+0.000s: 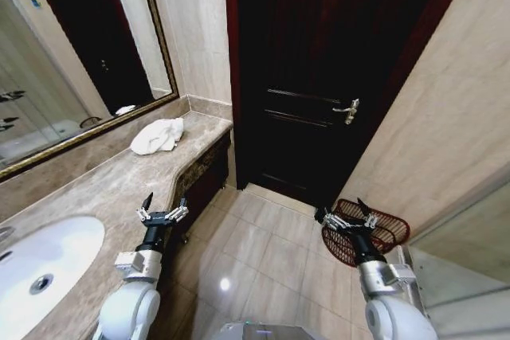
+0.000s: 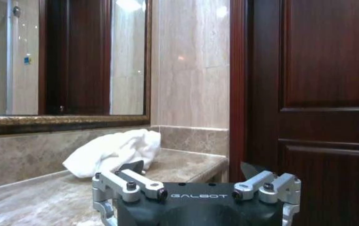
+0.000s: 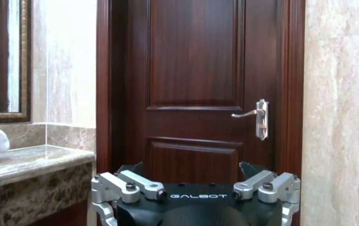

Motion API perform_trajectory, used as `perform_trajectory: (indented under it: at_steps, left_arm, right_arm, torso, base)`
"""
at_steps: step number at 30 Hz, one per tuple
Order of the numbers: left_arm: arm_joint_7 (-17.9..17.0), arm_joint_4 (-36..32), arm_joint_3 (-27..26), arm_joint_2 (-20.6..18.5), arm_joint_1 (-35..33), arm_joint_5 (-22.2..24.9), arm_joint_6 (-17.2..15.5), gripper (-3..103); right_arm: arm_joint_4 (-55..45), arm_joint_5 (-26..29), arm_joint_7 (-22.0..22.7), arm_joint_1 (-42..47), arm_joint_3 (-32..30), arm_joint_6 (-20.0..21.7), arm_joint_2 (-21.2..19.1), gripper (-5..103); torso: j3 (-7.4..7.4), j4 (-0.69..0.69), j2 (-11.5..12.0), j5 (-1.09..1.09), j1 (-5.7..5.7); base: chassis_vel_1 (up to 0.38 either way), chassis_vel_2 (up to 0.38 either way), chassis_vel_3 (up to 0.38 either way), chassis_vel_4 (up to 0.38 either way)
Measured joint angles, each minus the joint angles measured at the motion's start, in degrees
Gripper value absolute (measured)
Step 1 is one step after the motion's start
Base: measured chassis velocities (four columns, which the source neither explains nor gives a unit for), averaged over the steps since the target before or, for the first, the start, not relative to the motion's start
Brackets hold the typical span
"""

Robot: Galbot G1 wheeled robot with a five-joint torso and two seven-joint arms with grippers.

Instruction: Discard the used towel into the hamper.

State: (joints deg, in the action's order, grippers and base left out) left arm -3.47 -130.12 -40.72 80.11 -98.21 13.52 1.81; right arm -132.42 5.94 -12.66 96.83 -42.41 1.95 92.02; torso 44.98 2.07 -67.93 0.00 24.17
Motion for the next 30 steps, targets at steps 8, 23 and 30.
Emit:
perform_trajectory:
  at_steps: [8, 23, 30]
  left_arm:
    - [-0.2, 0.35, -0.12, 0.01, -0.08, 0.42, 0.41, 100]
    - [0.16, 0.83, 0.17, -0.16, 0.57, 0.44, 0.46, 100]
    - [0.05, 1.54, 0.26, -0.18, 1.03, 0.45, 0.97, 100]
  right_arm:
    - [0.3, -0.15, 0.0, -0.54, 0.1, 0.14, -0.02, 100]
    - [0.22, -0.2, 0.14, -1.88, -0.03, 1.4, -0.23, 100]
    - [0.83, -0.22, 0.18, -3.07, 0.33, 1.96, -0.24, 100]
  torso:
    - [-0.01, 0.0, 0.0, 0.0, -0.01]
    - [0.0, 0.01, 0.0, 0.0, -0.01]
    - [-0.01, 0.02, -0.01, 0.0, -0.01]
  base:
    - [-0.137, 0.137, 0.151, -0.118]
    - [-0.095, 0.201, 0.182, -0.09]
    - [-0.053, 0.212, 0.219, -0.061]
